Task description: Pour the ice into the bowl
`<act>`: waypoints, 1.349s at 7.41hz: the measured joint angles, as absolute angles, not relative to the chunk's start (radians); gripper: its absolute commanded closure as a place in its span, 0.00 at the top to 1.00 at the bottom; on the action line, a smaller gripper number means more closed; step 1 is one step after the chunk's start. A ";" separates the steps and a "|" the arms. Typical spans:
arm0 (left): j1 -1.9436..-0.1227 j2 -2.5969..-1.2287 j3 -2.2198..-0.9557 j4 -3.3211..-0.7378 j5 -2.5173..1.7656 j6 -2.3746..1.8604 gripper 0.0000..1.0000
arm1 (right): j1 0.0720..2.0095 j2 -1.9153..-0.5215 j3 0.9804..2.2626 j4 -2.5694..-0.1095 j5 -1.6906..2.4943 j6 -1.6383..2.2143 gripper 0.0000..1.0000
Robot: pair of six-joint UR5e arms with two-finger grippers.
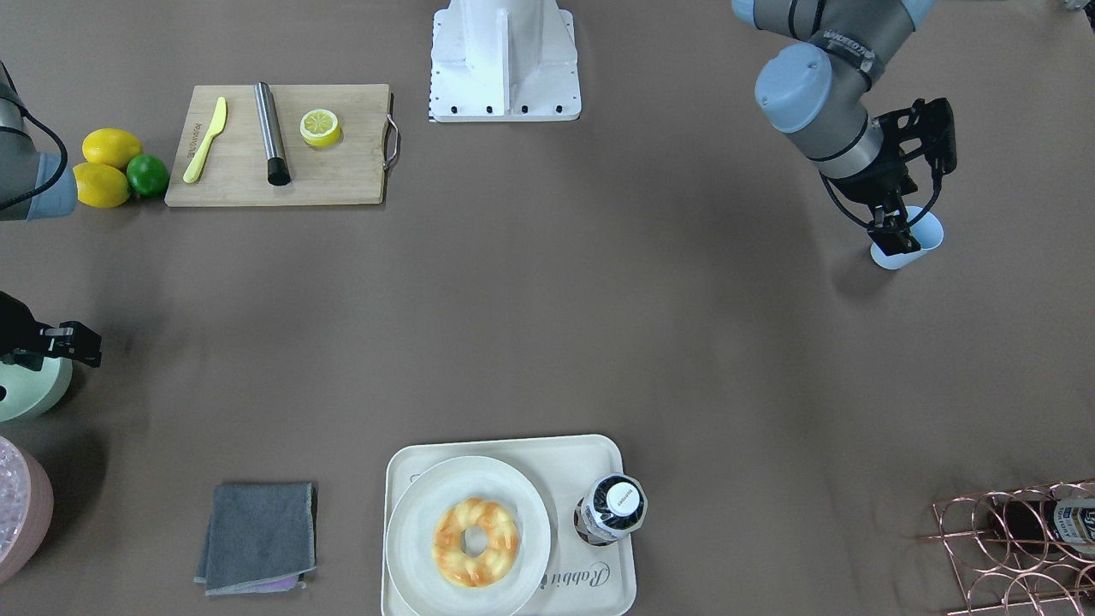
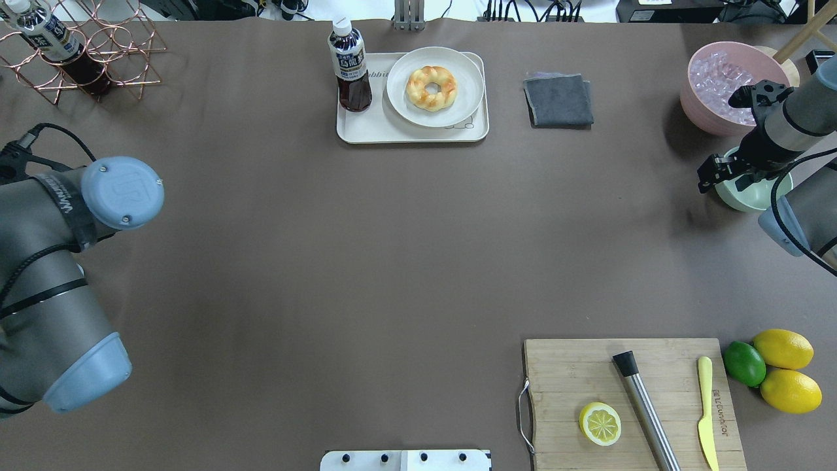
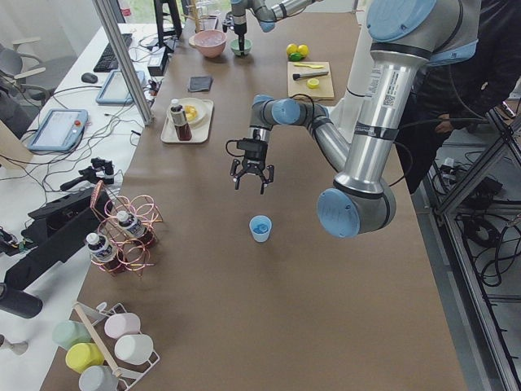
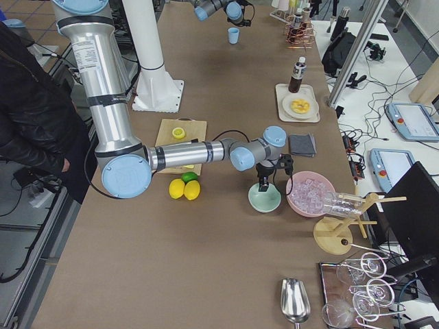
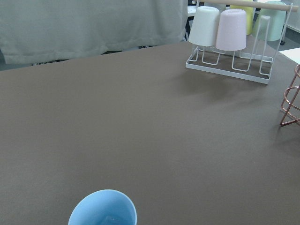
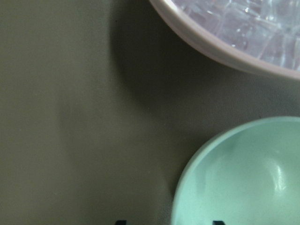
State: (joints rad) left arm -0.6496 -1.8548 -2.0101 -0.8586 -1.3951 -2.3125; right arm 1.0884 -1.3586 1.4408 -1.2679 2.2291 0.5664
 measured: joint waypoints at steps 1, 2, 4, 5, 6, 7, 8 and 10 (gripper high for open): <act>-0.624 -1.875 -1.962 -0.829 -1.395 -2.357 0.96 | 1.088 -1.361 1.445 -1.267 2.229 0.565 0.08; -0.607 -1.879 -1.918 -0.818 -1.394 -2.382 0.96 | 1.088 -1.362 1.448 -1.267 2.229 0.564 0.02; -0.573 -1.873 -1.845 -0.788 -1.395 -2.427 0.96 | 1.093 -1.362 1.453 -1.268 2.231 0.562 0.00; -0.555 -1.877 -1.810 -0.766 -1.396 -2.460 0.96 | 1.101 -1.362 1.456 -1.268 2.234 0.562 0.00; -0.540 -1.884 -1.778 -0.755 -1.397 -2.483 0.96 | 1.107 -1.363 1.459 -1.269 2.237 0.562 0.00; -0.527 -1.890 -1.754 -0.751 -1.397 -2.500 0.96 | 1.111 -1.360 1.470 -1.273 2.238 0.566 0.00; -0.519 -1.894 -1.727 -0.753 -1.397 -2.514 0.96 | 1.113 -1.354 1.487 -1.289 2.236 0.570 0.00; -0.511 -1.897 -1.665 -0.777 -1.397 -2.525 0.96 | 1.111 -1.318 1.540 -1.390 2.214 0.573 0.00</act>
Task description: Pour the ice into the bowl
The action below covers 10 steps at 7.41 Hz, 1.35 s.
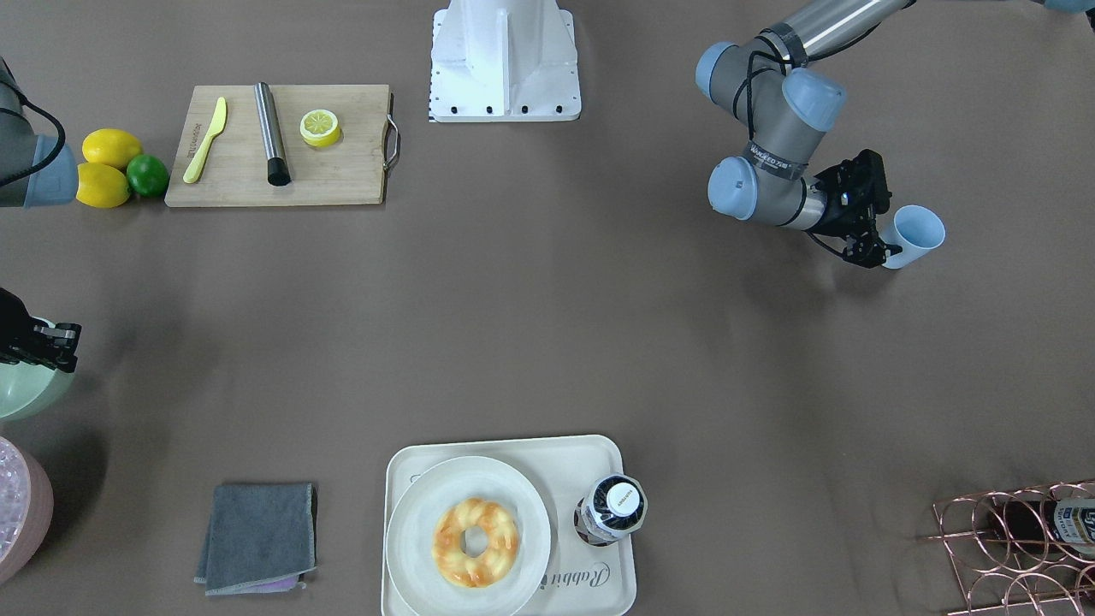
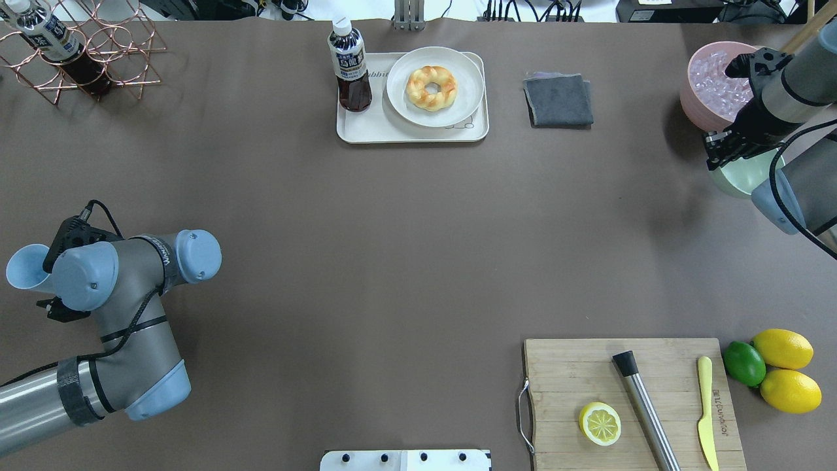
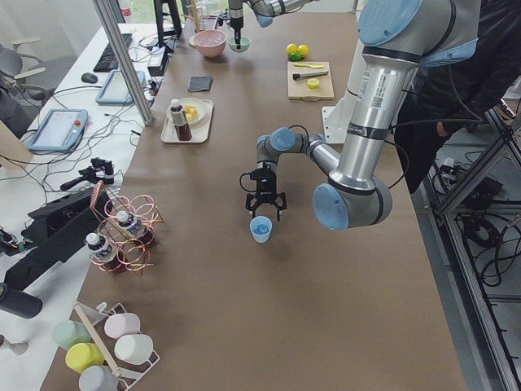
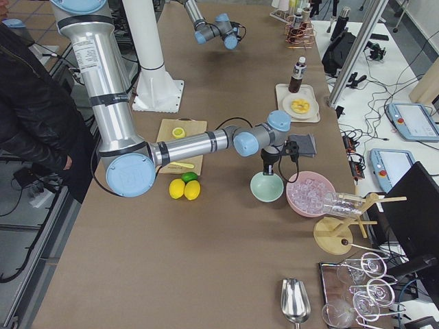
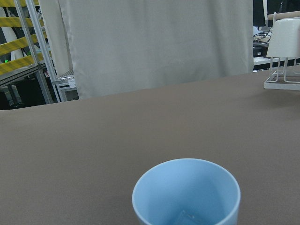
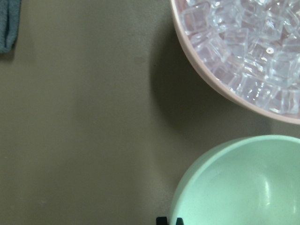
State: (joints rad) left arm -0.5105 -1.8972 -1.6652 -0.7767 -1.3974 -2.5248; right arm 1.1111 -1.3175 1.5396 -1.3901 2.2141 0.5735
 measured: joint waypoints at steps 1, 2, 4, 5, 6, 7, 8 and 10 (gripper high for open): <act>-0.509 -1.902 -1.633 -0.795 -1.397 -2.528 0.96 | 1.105 -1.287 1.566 -1.456 2.199 0.576 0.00; -0.511 -1.912 -1.595 -0.813 -1.396 -2.529 0.96 | 1.092 -1.250 1.589 -1.518 2.189 0.591 0.00; -0.525 -1.923 -1.533 -0.848 -1.394 -2.527 0.92 | 1.051 -1.160 1.604 -1.608 2.160 0.656 0.00; -0.541 -1.924 -1.521 -0.856 -1.386 -2.522 0.90 | 1.022 -1.101 1.600 -1.651 2.142 0.705 0.00; -0.557 -1.924 -1.517 -0.859 -1.373 -2.517 0.89 | 0.996 -1.044 1.590 -1.683 2.130 0.754 0.00; -0.568 -1.922 -1.515 -0.860 -1.365 -2.516 0.89 | 0.971 -0.986 1.575 -1.710 2.121 0.803 0.00; -0.573 -1.918 -1.513 -0.861 -1.361 -2.517 0.88 | 0.945 -0.929 1.553 -1.726 2.112 0.851 0.00; -0.565 -1.915 -1.509 -0.862 -1.360 -2.524 0.75 | 0.889 -0.831 1.494 -1.735 2.088 0.943 0.00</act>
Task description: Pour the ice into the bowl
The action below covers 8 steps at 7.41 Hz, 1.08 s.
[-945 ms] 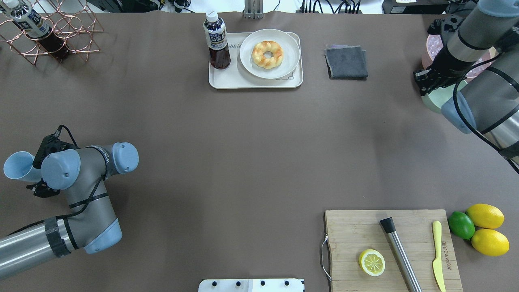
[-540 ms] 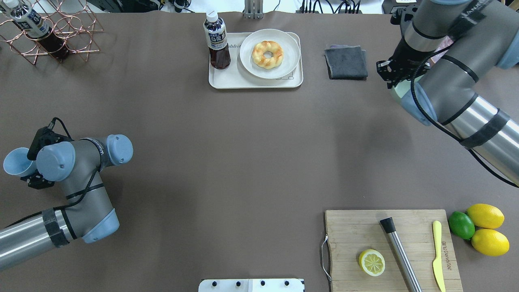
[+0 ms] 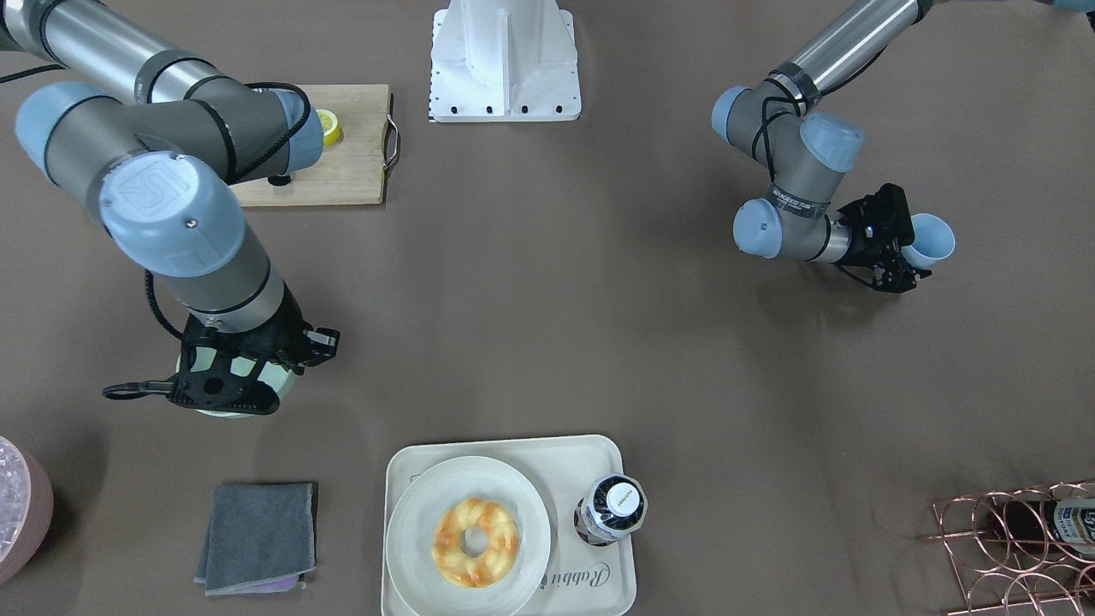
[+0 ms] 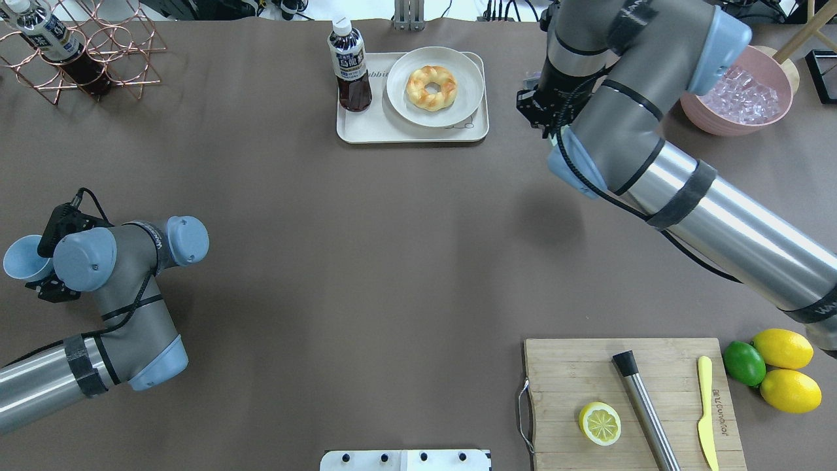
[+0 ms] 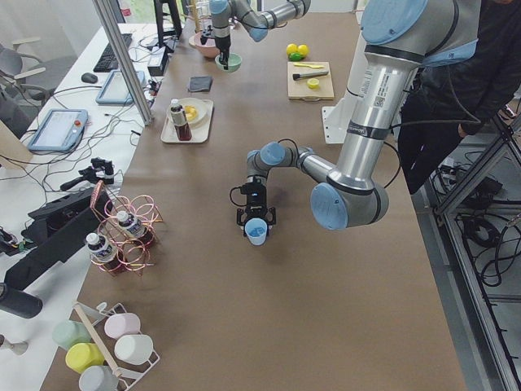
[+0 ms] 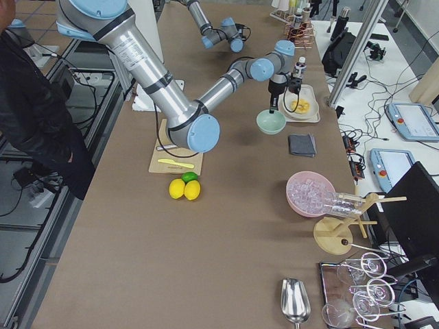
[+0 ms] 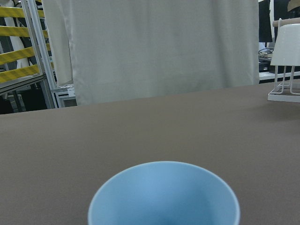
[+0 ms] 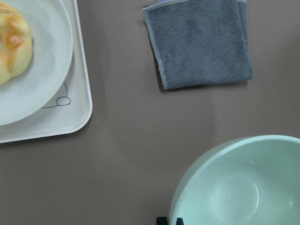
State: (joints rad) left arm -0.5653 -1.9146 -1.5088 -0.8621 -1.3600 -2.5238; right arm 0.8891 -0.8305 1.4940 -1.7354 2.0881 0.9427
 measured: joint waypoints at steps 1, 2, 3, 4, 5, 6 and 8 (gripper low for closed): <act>-0.561 -1.914 -1.508 -0.865 -1.360 -2.527 0.64 | 0.860 -0.784 1.462 -1.736 2.069 0.989 0.00; -0.559 -1.914 -1.508 -0.872 -1.361 -2.528 0.51 | 0.833 -0.745 1.434 -1.736 2.053 1.030 0.00; -0.560 -1.914 -1.508 -0.877 -1.362 -2.528 0.44 | 0.808 -0.707 1.403 -1.734 2.036 1.071 0.00; -0.562 -1.915 -1.509 -0.879 -1.362 -2.526 0.44 | 0.784 -0.669 1.368 -1.729 2.022 1.107 0.00; -0.567 -1.917 -1.512 -0.880 -1.362 -2.522 0.44 | 0.764 -0.637 1.339 -1.726 2.013 1.138 0.00; -0.579 -1.922 -1.521 -0.880 -1.362 -2.512 0.44 | 0.745 -0.610 1.318 -1.723 2.008 1.167 0.00; -0.620 -1.928 -1.603 -0.878 -1.362 -2.444 0.45 | 0.703 -0.588 1.299 -1.693 1.992 1.218 0.00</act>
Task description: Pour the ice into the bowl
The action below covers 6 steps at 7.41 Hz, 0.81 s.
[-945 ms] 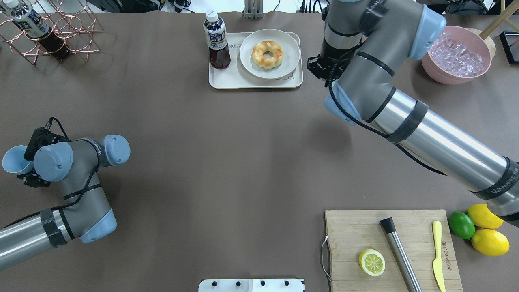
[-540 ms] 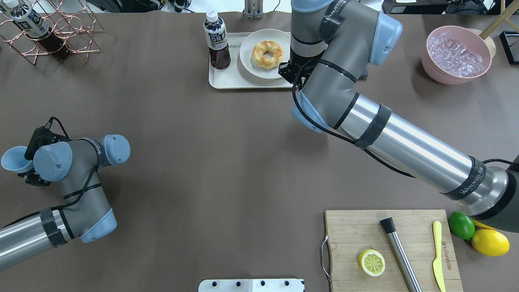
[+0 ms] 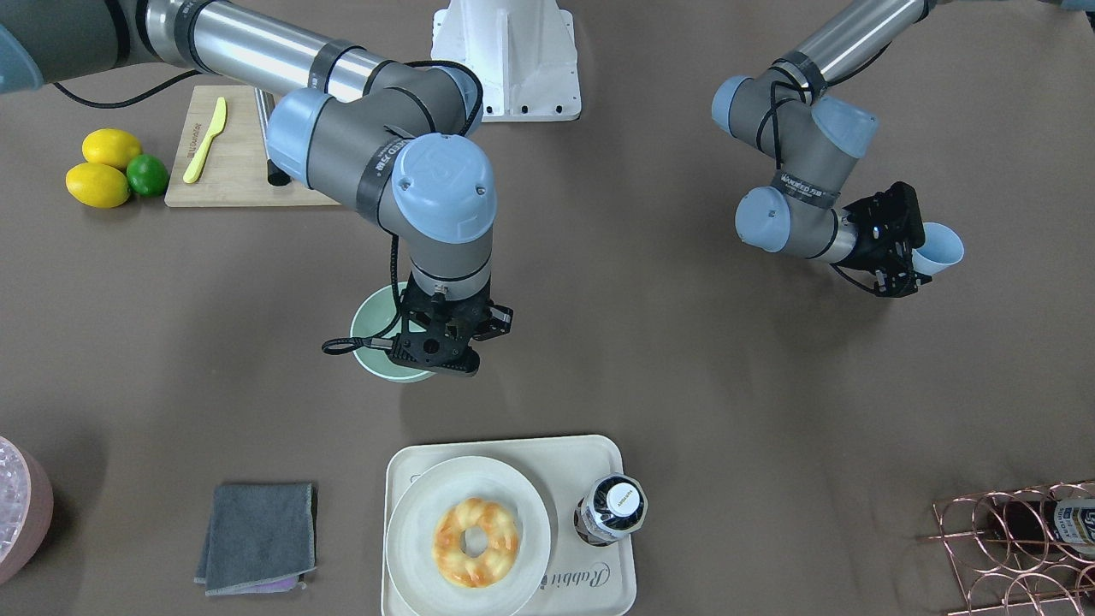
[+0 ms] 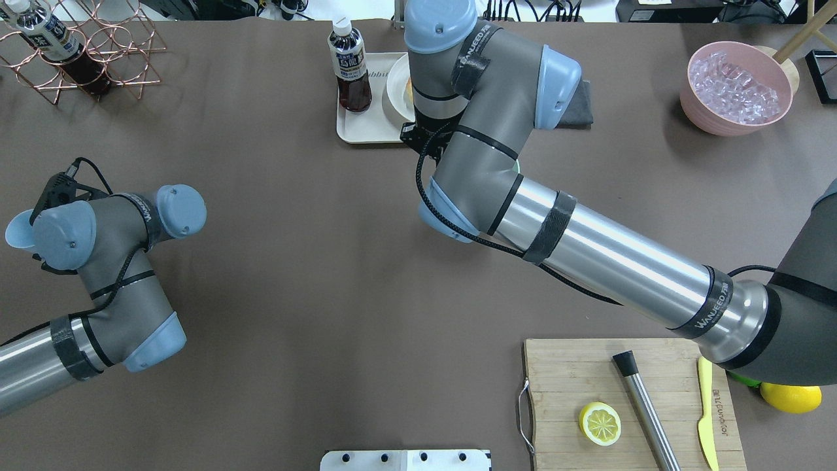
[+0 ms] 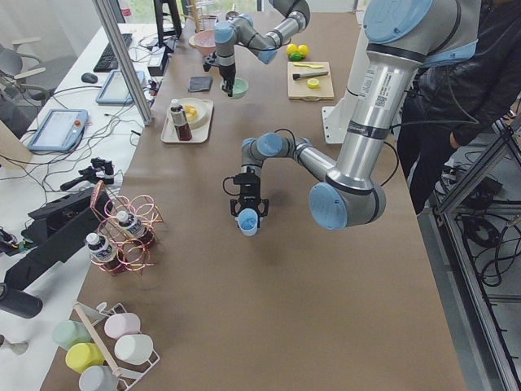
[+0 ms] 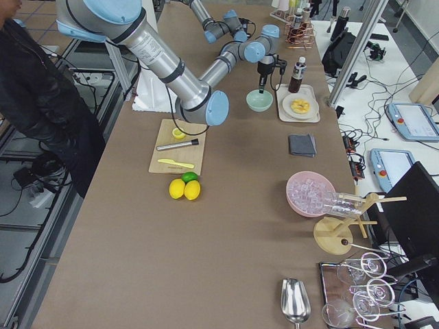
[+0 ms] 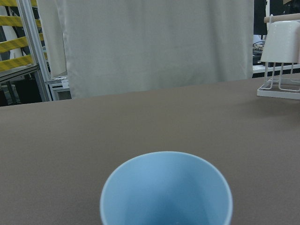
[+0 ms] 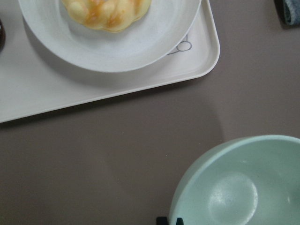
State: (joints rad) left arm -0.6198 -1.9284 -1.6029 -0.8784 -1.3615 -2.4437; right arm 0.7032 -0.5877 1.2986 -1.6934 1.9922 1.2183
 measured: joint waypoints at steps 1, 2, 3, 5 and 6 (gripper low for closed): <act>-0.642 -1.929 -1.651 -0.878 -1.361 -2.408 0.45 | 0.684 -0.586 1.289 -1.671 1.980 1.233 0.00; -0.661 -1.930 -1.688 -0.878 -1.360 -2.379 0.45 | 0.668 -0.589 1.277 -1.650 1.969 1.239 0.00; -0.676 -1.932 -1.716 -0.877 -1.359 -2.358 0.45 | 0.656 -0.592 1.259 -1.625 1.962 1.241 0.00; -0.690 -1.937 -1.764 -0.877 -1.357 -2.338 0.44 | 0.642 -0.596 1.225 -1.580 1.954 1.242 0.00; -0.692 -1.946 -1.785 -0.877 -1.357 -2.323 0.44 | 0.636 -0.598 1.207 -1.558 1.950 1.242 0.00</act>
State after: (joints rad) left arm -0.6923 -1.9461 -1.7848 -0.8774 -1.3572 -2.3226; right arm 0.6364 -0.5979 1.2075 -1.5580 1.9503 1.2425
